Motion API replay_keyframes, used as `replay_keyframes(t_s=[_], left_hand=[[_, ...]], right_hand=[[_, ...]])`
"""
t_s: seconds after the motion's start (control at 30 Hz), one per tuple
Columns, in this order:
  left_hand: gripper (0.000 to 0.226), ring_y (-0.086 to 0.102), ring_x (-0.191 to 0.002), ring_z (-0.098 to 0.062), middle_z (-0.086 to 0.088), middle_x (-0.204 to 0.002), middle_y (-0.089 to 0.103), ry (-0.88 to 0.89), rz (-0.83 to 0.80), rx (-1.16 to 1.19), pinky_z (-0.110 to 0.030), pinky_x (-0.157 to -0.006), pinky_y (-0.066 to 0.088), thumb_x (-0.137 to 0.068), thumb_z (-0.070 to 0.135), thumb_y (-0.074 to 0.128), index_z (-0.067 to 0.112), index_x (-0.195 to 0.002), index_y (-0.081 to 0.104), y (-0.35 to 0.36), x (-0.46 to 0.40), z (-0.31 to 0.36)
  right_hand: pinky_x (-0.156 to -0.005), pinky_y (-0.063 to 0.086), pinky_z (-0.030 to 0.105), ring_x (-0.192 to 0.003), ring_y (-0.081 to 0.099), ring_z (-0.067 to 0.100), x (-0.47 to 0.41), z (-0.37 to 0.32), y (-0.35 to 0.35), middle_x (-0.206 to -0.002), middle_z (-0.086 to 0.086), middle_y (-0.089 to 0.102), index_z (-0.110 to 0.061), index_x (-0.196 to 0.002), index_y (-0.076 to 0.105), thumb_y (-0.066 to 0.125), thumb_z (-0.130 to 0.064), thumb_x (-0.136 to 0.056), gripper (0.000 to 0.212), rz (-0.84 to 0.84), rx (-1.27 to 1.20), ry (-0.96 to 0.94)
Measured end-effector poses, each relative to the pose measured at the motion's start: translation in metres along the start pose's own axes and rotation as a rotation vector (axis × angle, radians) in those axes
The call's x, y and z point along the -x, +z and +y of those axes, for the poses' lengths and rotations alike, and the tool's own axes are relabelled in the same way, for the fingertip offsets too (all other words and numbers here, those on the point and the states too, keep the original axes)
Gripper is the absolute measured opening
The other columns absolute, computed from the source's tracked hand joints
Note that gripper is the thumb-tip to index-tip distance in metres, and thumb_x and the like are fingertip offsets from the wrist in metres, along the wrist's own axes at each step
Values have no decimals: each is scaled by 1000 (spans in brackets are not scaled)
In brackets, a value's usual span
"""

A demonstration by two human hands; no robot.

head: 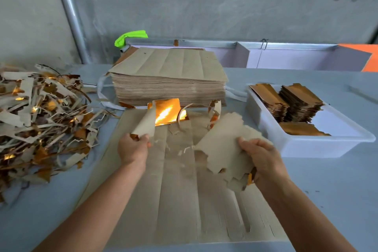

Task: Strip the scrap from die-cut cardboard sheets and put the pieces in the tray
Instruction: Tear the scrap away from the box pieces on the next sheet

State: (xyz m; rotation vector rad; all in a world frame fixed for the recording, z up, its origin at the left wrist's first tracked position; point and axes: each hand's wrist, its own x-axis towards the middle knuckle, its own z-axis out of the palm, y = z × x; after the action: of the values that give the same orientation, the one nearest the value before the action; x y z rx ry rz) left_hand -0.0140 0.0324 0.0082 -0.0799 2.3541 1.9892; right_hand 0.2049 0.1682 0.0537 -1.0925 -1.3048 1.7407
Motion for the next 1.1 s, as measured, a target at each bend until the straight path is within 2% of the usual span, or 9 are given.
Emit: replay_keyframes(t_s=[0.2,0.37,0.53,0.6,0.67,0.8,0.93,1.03,1.1], left_hand=[[15,62,-87,-32,-18,-92,64,167,22,-262,-39,-72,46,-89,14,62,1,-95,56,-25,-20,-9],[12,56,-67,-17,-9,-83,65,158,-178,-242,-28,-55,38,-87,16,64,7,-92,58,-27,-8,0],[17,48,-56,-12,-3,-67,56,-169,-422,102,-21,-49,41,-79,1,69,13,-75,57,-26,0,13],[14,52,-54,-10,-4,-69,59,-288,-493,200,-18,-45,45,-80,5,69,12,-76,58,-25,-1,18],[14,59,-65,-16,-7,-79,64,-337,-506,236,-26,-52,51,-79,17,72,11,-84,60,-19,0,22],[12,61,-70,-20,-12,-90,66,-240,-481,114,-30,-57,50,-84,15,70,11,-82,59,-2,9,29],[11,61,-69,-21,-10,-86,65,-217,-504,309,-31,-58,52,-90,2,57,12,-93,59,8,29,37],[10,61,-69,-23,-10,-85,67,-86,-515,259,-32,-64,50,-91,4,56,12,-95,60,18,55,36],[9,63,-77,-23,-9,-91,67,-18,-441,214,-32,-69,51,-93,8,52,13,-97,59,24,70,31]], right_hand=[[-56,51,28,-72,64,17,-4,-11,-12,-81,4,68,-12,-80,60,68,-18,-86,11,141,-145,-51],[-62,54,35,-76,64,22,-1,-18,-3,-86,8,67,-12,-84,59,68,-14,-85,10,71,-99,-44],[-54,49,34,-79,59,20,0,-31,-5,-90,5,60,-26,-85,54,61,-13,-86,14,26,48,-162],[-52,48,28,-77,61,19,5,-33,-2,-91,4,61,-26,-91,56,60,-11,-87,16,-64,144,-220],[-48,50,25,-73,63,15,9,-31,6,-91,3,61,-25,-100,55,59,-6,-87,23,-184,235,-233],[-45,49,18,-68,63,14,9,-29,17,-90,3,59,-25,-100,54,55,-1,-87,27,-341,296,-196],[-51,53,22,-79,65,19,7,-29,18,-97,5,60,-28,-99,54,56,-3,-87,27,-466,422,-173],[-63,57,35,-85,66,26,10,-23,28,-97,9,64,-26,-95,60,58,-1,-82,27,-468,401,-160],[-59,55,31,-81,65,20,15,-15,39,-95,7,65,-25,-94,59,57,-1,-82,28,-421,318,-166]])
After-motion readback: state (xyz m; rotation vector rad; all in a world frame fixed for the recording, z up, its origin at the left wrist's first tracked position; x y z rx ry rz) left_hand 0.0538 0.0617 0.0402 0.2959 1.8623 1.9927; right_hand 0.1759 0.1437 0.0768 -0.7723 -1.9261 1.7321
